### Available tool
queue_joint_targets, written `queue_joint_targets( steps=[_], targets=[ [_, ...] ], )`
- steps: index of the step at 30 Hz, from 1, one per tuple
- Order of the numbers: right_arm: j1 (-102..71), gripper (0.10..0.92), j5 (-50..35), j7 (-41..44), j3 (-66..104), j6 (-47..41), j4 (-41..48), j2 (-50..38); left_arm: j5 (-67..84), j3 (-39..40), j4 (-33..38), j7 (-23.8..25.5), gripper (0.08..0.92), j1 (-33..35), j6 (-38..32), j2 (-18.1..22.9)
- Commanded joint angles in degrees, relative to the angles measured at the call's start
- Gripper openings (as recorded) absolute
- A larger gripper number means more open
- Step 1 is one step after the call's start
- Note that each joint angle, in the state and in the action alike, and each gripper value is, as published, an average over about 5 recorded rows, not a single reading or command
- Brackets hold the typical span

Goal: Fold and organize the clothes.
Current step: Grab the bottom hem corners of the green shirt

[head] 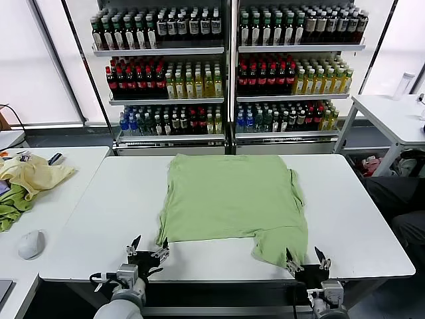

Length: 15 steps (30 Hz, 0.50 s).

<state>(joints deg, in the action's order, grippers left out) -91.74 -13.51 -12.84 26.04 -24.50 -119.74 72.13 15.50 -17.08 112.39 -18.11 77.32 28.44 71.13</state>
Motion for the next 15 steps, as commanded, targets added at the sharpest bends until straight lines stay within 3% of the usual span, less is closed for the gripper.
queue_joint_targets(
  steps=[1,6,15],
  targets=[
    [-1.0,0.815,-0.3,-0.1,-1.2,-1.7,1.1,0.4,2.6,2.6,-3.5,-1.3,0.819,-3.9,2.7,-1.0],
    [-1.1,0.725,-1.1,-0.2,-1.3,-1.8,1.3,0.6,4.3,2.7,-3.7,-1.3,0.751,-3.9,3.3,-1.2],
    [-1.2,0.487,-2.1,0.5,-0.5,-1.3,1.3,0.4,8.3,2.9,-2.5,0.6,0.495,-2.8,3.5,-1.9]
  ],
)
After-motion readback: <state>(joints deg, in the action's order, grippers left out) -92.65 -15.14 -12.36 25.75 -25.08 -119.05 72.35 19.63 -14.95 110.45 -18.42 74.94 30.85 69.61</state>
